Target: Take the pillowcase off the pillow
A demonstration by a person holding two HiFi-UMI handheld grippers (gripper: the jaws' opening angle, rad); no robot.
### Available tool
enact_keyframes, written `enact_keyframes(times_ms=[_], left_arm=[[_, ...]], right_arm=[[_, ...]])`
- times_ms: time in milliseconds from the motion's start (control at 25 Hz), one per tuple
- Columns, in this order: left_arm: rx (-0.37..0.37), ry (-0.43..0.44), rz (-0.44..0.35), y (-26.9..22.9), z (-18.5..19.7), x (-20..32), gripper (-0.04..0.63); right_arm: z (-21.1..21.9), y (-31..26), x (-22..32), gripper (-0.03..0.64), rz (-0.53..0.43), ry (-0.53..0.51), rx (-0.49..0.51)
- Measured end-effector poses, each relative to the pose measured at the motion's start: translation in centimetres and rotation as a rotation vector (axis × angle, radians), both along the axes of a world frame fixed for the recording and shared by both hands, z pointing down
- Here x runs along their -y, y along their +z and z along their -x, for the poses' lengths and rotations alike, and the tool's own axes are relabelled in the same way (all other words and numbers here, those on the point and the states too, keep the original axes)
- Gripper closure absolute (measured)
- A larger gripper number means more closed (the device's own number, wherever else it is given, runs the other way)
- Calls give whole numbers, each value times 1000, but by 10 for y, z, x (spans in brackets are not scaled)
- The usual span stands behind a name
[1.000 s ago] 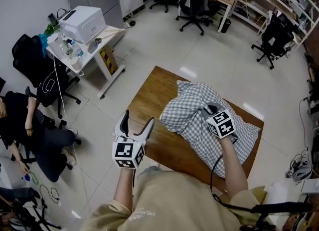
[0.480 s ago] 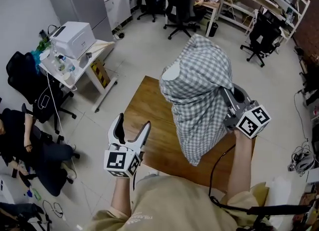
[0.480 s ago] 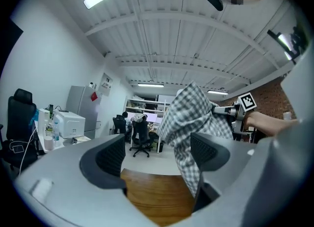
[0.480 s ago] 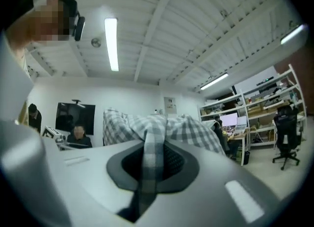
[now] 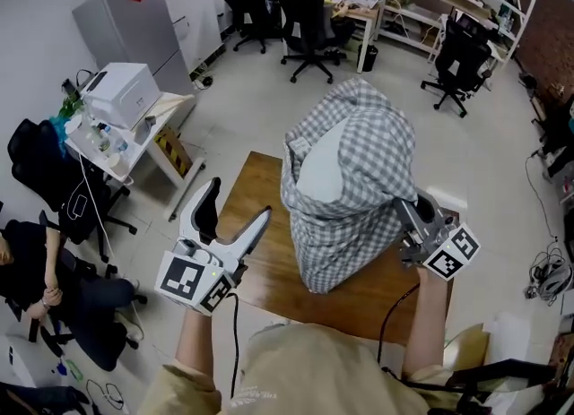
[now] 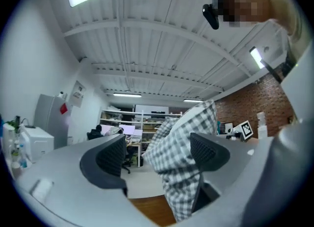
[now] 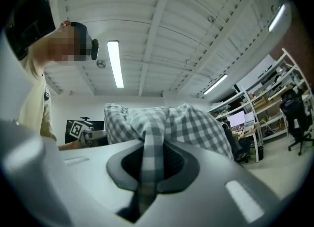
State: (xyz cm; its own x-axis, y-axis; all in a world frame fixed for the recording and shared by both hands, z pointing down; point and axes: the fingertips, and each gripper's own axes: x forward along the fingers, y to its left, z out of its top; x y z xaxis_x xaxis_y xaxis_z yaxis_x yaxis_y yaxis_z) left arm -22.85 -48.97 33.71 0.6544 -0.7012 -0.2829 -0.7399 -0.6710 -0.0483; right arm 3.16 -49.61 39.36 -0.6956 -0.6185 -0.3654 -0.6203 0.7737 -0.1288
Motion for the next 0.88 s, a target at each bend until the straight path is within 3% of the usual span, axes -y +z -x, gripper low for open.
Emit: enact_keyframes(times_ms=[200, 320, 400, 600, 760, 880], left_arm=[[117, 292, -10, -71, -39, 0, 178], [276, 470, 10, -91, -74, -6, 178], [375, 560, 47, -88, -94, 0, 178], [481, 774, 135, -61, -124, 2, 176], [628, 946, 177, -36, -156, -22, 176], [697, 1024, 226, -14, -171, -27, 179]], right_arm=[[2, 3, -8, 600, 4, -8, -36], [-2, -3, -22, 600, -12, -43, -60], [-3, -4, -30, 600, -33, -68, -76], [2, 11, -45, 600, -71, -126, -105], [-5, 12, -59, 600, -83, -142, -120], [-6, 19, -57, 598, -80, -141, -132]])
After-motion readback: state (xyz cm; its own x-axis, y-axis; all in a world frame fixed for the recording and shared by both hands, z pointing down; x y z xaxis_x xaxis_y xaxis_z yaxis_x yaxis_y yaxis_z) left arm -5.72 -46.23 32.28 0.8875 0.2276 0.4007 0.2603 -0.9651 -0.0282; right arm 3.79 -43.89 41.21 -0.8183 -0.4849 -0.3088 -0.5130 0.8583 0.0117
